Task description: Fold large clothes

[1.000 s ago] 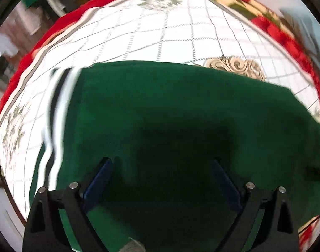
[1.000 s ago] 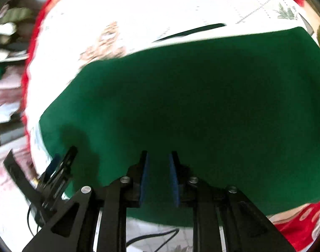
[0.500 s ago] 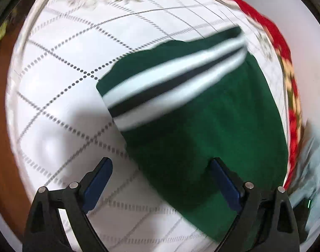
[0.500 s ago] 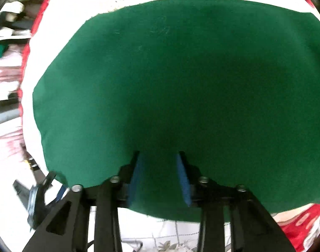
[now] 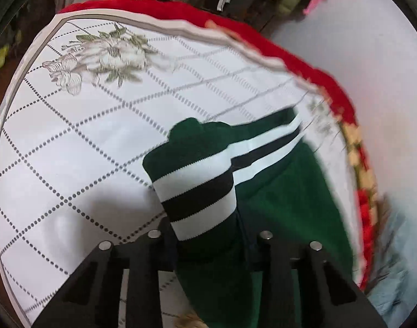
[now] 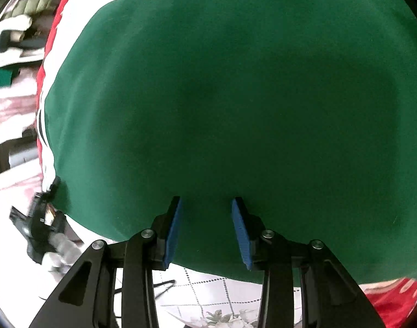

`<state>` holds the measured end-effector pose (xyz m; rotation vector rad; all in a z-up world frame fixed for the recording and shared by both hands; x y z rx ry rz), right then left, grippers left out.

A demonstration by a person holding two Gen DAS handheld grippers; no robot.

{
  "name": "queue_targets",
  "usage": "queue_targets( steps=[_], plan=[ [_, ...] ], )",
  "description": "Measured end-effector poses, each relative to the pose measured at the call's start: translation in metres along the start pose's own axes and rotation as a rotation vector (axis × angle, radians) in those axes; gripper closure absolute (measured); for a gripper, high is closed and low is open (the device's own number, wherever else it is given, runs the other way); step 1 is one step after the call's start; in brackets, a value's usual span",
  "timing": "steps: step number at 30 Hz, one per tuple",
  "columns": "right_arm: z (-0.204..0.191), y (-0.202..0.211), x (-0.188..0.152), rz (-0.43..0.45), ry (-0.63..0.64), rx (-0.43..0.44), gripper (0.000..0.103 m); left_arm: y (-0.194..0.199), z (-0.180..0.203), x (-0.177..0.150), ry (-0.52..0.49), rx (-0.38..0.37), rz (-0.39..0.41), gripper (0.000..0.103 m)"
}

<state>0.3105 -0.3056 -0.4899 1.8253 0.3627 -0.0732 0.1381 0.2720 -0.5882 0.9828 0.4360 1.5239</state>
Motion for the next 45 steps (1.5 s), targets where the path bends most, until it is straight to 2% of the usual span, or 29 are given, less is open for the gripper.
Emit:
queue_targets(
  steps=[3,5,7,9,11,14,16,18,20,21,22,27,29,32,34,37,39,40,41,43,45],
  plan=[
    [-0.018,0.001,-0.001,-0.012,0.026,0.029,0.063,0.045,0.009,0.014,-0.032,-0.032,0.054,0.076],
    [-0.024,0.002,-0.004,-0.019,0.043,0.041,0.063,0.061,0.010,0.021,-0.059,-0.028,0.083,0.076],
    [-0.031,0.003,-0.004,-0.022,0.072,0.043,0.063,0.071,-0.004,0.022,-0.063,-0.017,0.087,0.076],
    [-0.033,-0.001,0.000,-0.022,0.083,0.031,0.063,0.055,-0.023,0.015,-0.043,0.002,0.042,0.074],
    [-0.029,-0.006,0.008,-0.031,0.085,0.018,0.063,0.035,-0.041,0.009,0.001,-0.023,0.019,0.072],
    [-0.022,-0.013,0.018,-0.038,0.093,0.004,0.063,0.007,-0.048,0.005,0.042,-0.085,-0.007,0.059],
    [-0.021,-0.017,0.018,-0.048,0.109,0.000,0.063,-0.006,-0.043,0.004,0.041,-0.121,0.007,0.041],
    [-0.017,-0.017,0.020,-0.057,0.101,0.022,0.063,-0.013,-0.033,0.005,0.014,-0.111,0.025,0.040],
    [-0.013,-0.017,0.020,-0.069,0.078,0.060,0.063,-0.016,-0.021,0.009,-0.036,-0.084,0.050,0.042],
    [-0.015,-0.018,0.023,-0.074,0.065,0.072,0.063,-0.014,-0.018,0.011,-0.058,-0.059,0.066,0.070],
    [-0.015,-0.015,0.022,-0.079,0.060,0.074,0.063,-0.011,-0.014,0.017,-0.084,-0.026,0.078,0.083],
    [-0.035,0.008,0.015,-0.036,0.108,0.088,0.063,0.024,0.025,0.044,-0.275,0.051,0.165,0.085],
    [-0.046,-0.001,0.012,-0.029,0.139,0.046,0.064,0.042,0.039,0.054,-0.345,0.073,0.207,0.085],
    [-0.059,-0.038,0.009,-0.037,0.190,-0.051,0.063,0.059,0.051,0.063,-0.418,0.109,0.235,0.086],
    [-0.067,-0.036,0.010,-0.028,0.196,-0.075,0.063,0.064,0.061,0.067,-0.485,0.150,0.256,0.086],
    [-0.070,-0.018,0.000,-0.002,0.245,-0.054,0.062,0.071,0.077,0.071,-0.555,0.172,0.277,0.086],
    [-0.056,0.005,-0.013,0.040,0.254,-0.049,0.047,0.081,0.094,0.066,-0.650,0.179,0.297,0.086],
    [-0.046,0.019,-0.022,0.070,0.249,-0.045,0.031,0.084,0.103,0.063,-0.694,0.181,0.308,0.086],
    [-0.027,0.037,-0.033,0.108,0.231,-0.050,0.020,0.087,0.113,0.058,-0.746,0.184,0.318,0.086],
    [0.003,0.060,-0.048,0.162,0.198,-0.078,0.020,0.094,0.137,0.043,-0.874,0.178,0.335,0.086],
    [0.051,0.087,-0.063,0.228,0.139,-0.148,0.020,0.099,0.157,0.026,-0.963,0.159,0.337,0.086]
  ],
)
Point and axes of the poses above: each gripper's, at about its wrist camera, not at the fingertips, and y roughly against the way its jaws point, z to its right, x to its top, the point moved 9 cm from there along -y, roughly the way its jaws point, and after that the axes turned 6 degrees about -x, right-handed, at the moved point
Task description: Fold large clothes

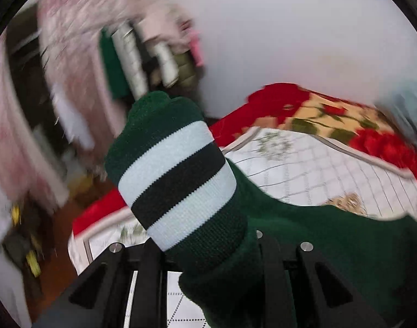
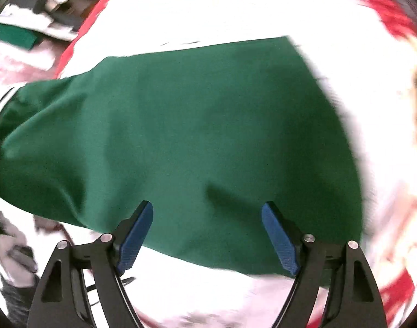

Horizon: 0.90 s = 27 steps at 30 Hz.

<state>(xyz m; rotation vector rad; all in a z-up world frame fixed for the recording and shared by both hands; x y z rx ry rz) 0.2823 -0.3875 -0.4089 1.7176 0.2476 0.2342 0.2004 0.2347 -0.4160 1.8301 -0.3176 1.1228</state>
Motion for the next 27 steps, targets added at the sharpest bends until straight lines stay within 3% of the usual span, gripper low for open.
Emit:
queue_targets(
  steps=[4,7,8,10,11,17,21,24,25,27],
  plan=[
    [0.086,0.007,-0.032,0.004,-0.160,-0.094,0.020,0.017,0.054,0.012,-0.131,-0.097,0.038,0.086],
    [0.126,-0.017,-0.054,-0.040,-0.247,-0.054,0.020,0.031,0.096,0.017,-0.190,-0.190,0.065,0.087],
    [0.133,-0.029,-0.060,-0.066,-0.282,-0.005,0.020,0.034,0.110,0.017,-0.201,-0.219,0.068,0.087],
    [0.133,-0.046,-0.065,-0.083,-0.348,0.144,0.023,0.042,0.147,0.016,-0.205,-0.318,0.061,0.087],
    [0.132,-0.051,-0.066,-0.074,-0.347,0.170,0.023,0.045,0.161,0.015,-0.205,-0.358,0.052,0.087],
    [0.119,-0.055,-0.061,-0.043,-0.340,0.224,0.022,0.069,0.269,-0.021,-0.255,-0.628,-0.030,0.088],
    [0.111,-0.058,-0.055,-0.046,-0.338,0.272,0.022,0.080,0.326,-0.069,-0.349,-0.773,-0.127,0.088],
    [0.124,-0.053,-0.058,-0.065,-0.350,0.314,0.023,0.077,0.350,-0.109,-0.404,-0.828,-0.223,0.088],
    [0.128,-0.053,-0.060,-0.077,-0.347,0.298,0.032,0.075,0.353,-0.121,-0.427,-0.831,-0.237,0.088],
    [0.131,-0.050,-0.065,-0.079,-0.299,0.267,0.034,0.069,0.352,-0.129,-0.437,-0.812,-0.256,0.087]
  ],
)
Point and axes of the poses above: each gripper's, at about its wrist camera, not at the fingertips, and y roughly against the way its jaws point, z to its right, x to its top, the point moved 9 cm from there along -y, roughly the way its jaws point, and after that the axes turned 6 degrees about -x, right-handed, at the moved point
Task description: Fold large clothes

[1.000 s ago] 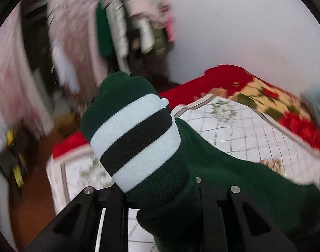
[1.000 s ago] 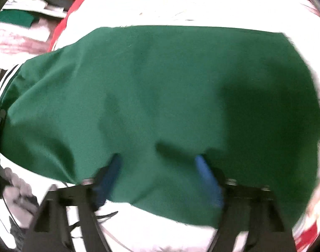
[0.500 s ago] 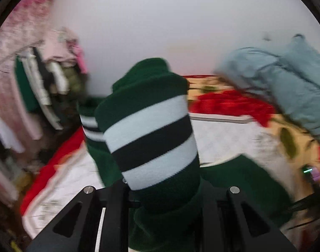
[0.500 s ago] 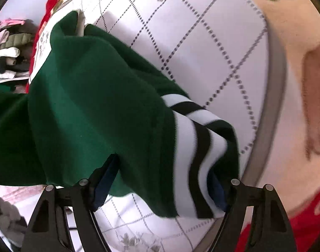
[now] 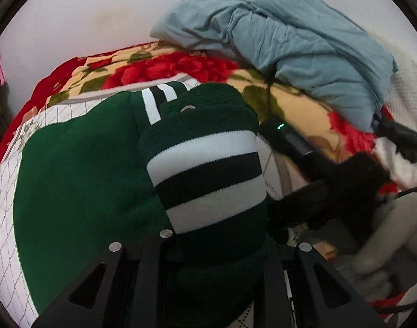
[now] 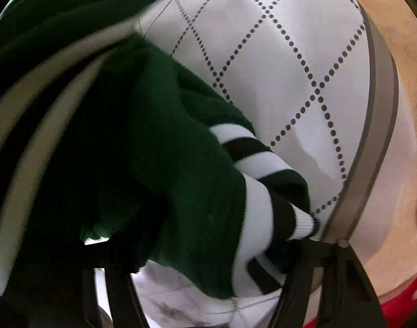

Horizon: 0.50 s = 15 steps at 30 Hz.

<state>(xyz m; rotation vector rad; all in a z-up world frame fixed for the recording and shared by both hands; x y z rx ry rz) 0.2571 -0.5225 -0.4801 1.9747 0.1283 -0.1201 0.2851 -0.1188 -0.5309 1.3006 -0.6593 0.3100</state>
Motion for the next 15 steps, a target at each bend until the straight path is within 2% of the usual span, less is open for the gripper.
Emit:
queue_targets(
  steps=[3,8,9,12,14,15],
  plan=[
    [0.010,0.017,-0.005,-0.002,-0.027,0.022,0.034,-0.001,-0.006,0.000,0.023,0.001,-0.055,0.085],
    [0.047,0.072,-0.018,0.059,-0.080,-0.010,0.031,0.023,-0.014,0.006,0.075,0.028,-0.068,0.078],
    [0.054,0.088,-0.022,0.084,-0.079,-0.036,0.031,0.029,-0.017,0.006,0.114,0.028,-0.075,0.071],
    [0.065,0.132,-0.030,0.141,-0.090,-0.079,0.031,0.040,-0.020,0.005,0.222,-0.041,-0.055,0.000],
    [0.072,0.165,-0.034,0.178,-0.104,-0.061,0.031,0.058,-0.027,0.007,0.272,-0.025,-0.029,0.000],
    [0.050,0.163,-0.033,0.187,-0.112,-0.042,0.031,0.063,-0.030,0.007,0.292,-0.018,-0.030,0.000]
  ],
)
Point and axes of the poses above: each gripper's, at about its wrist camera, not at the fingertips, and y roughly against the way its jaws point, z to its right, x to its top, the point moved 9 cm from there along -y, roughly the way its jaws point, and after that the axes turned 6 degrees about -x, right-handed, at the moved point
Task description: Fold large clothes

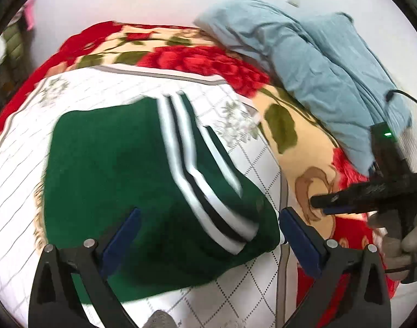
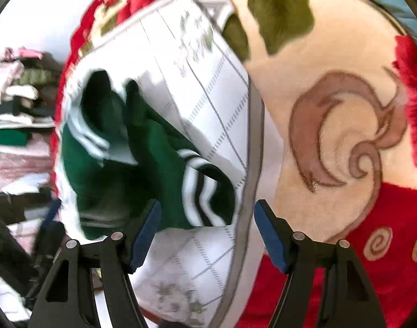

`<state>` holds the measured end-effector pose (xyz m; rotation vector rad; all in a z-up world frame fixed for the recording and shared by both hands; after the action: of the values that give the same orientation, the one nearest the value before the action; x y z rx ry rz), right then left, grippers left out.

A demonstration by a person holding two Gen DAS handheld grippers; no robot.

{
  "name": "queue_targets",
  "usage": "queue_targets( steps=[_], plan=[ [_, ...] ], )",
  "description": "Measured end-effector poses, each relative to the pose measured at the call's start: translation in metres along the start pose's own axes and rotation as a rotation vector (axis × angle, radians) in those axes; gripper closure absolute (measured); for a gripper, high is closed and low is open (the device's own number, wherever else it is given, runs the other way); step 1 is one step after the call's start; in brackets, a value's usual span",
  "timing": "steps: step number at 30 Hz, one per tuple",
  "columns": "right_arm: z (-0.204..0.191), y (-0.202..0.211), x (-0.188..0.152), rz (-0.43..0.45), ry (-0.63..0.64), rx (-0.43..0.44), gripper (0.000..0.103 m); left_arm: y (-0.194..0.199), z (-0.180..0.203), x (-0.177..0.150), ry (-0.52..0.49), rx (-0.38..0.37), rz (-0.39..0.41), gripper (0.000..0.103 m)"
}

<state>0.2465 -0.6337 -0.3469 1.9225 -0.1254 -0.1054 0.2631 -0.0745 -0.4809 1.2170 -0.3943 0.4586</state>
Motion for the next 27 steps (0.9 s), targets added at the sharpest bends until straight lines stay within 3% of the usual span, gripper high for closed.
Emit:
queue_targets(
  steps=[4,7,11,15,16,17,18,25,27],
  plan=[
    [-0.067,0.014,0.017,0.002,-0.020,0.168,0.031,0.018,-0.032,0.001,0.130,0.082,0.006,0.000],
    [-0.129,-0.005,0.016,-0.050,0.032,0.284,0.031,0.021,-0.076,-0.008,0.171,0.256,-0.009,0.000],
    [-0.176,-0.069,0.038,-0.137,0.096,0.260,0.031,0.016,-0.139,-0.026,0.215,0.462,-0.066,0.000],
    [-0.185,-0.153,0.041,-0.232,0.135,0.146,0.033,0.026,-0.175,-0.030,0.270,0.545,-0.050,0.000],
    [-0.185,-0.158,0.042,-0.221,0.139,0.115,0.056,0.028,-0.178,-0.028,0.280,0.557,-0.046,0.000],
    [-0.184,-0.158,0.043,-0.204,0.145,0.093,0.090,0.029,-0.182,-0.029,0.289,0.565,-0.043,0.000],
    [-0.185,-0.153,0.044,-0.191,0.138,0.105,0.100,0.030,-0.185,-0.029,0.296,0.573,-0.041,0.000],
    [-0.169,-0.055,0.031,-0.058,-0.132,0.351,0.100,0.017,-0.195,-0.038,0.348,0.589,-0.107,0.000],
    [-0.167,-0.039,0.024,-0.045,-0.144,0.358,0.100,0.016,-0.196,-0.038,0.352,0.578,-0.109,0.000]
  ],
)
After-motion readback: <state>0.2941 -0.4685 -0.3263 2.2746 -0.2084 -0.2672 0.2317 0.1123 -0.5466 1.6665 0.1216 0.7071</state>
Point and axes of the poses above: each gripper's, at about its wrist camera, not at the fingertips, and y roughly against the way its jaws point, z to its right, x to its top, the point moved 9 cm from there along -y, roughly the way its jaws point, and after that the axes turned 6 degrees about -x, right-handed, at the moved point
